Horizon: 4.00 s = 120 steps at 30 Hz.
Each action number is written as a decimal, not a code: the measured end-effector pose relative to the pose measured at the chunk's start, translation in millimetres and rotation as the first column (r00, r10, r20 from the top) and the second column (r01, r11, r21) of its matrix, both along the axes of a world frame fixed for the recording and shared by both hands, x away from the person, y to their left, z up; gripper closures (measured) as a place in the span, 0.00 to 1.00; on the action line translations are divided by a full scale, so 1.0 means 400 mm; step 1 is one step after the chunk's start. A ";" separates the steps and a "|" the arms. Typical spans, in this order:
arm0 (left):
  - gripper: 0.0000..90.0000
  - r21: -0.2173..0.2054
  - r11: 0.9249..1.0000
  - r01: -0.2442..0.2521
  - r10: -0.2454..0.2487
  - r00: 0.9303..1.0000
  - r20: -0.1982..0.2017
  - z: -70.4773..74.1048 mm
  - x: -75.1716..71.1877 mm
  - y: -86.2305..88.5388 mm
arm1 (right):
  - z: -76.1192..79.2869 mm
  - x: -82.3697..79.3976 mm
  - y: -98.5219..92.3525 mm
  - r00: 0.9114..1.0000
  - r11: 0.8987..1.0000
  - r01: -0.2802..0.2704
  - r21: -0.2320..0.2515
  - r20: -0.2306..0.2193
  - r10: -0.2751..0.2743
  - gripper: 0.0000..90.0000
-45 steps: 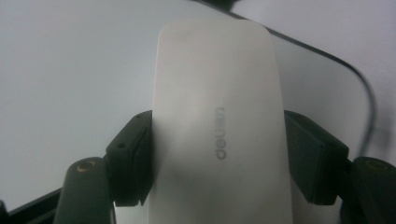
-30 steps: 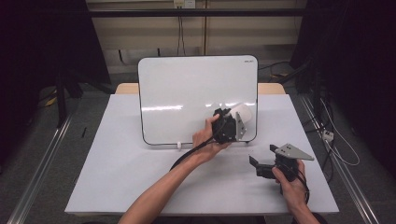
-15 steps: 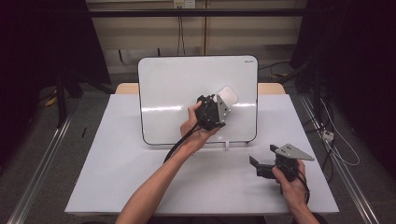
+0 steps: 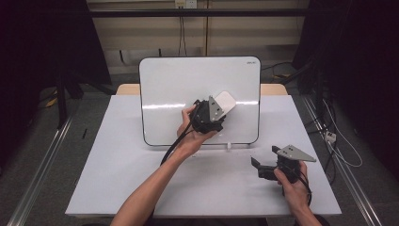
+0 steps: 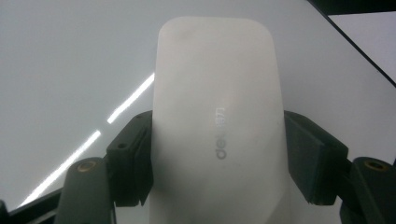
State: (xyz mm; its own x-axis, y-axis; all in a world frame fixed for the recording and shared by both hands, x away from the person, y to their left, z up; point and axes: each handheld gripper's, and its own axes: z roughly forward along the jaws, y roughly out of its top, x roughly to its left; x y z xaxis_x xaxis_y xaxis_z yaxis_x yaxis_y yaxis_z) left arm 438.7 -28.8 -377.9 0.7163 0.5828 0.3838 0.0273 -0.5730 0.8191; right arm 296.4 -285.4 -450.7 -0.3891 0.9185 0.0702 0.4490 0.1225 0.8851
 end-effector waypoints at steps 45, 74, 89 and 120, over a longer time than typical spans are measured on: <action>0.35 -0.130 0.991 -0.014 0.010 0.999 -0.032 0.067 -0.058 0.158 | -0.001 0.010 0.011 1.000 1.000 0.003 -0.002 -0.006 -0.003 0.07; 0.35 -0.108 0.986 -0.130 0.131 0.991 0.002 0.082 -0.090 0.297 | -0.001 0.005 0.016 1.000 1.000 0.003 -0.005 -0.011 -0.003 0.07; 0.35 -0.079 0.974 -0.211 0.213 0.977 0.020 0.058 -0.118 0.374 | -0.002 -0.001 0.001 1.000 1.000 0.003 -0.003 -0.002 -0.003 0.07; 0.35 0.034 0.952 -0.304 0.304 0.952 0.021 -0.068 -0.108 0.403 | -0.003 0.001 0.002 1.000 1.000 0.000 0.002 -0.005 0.000 0.07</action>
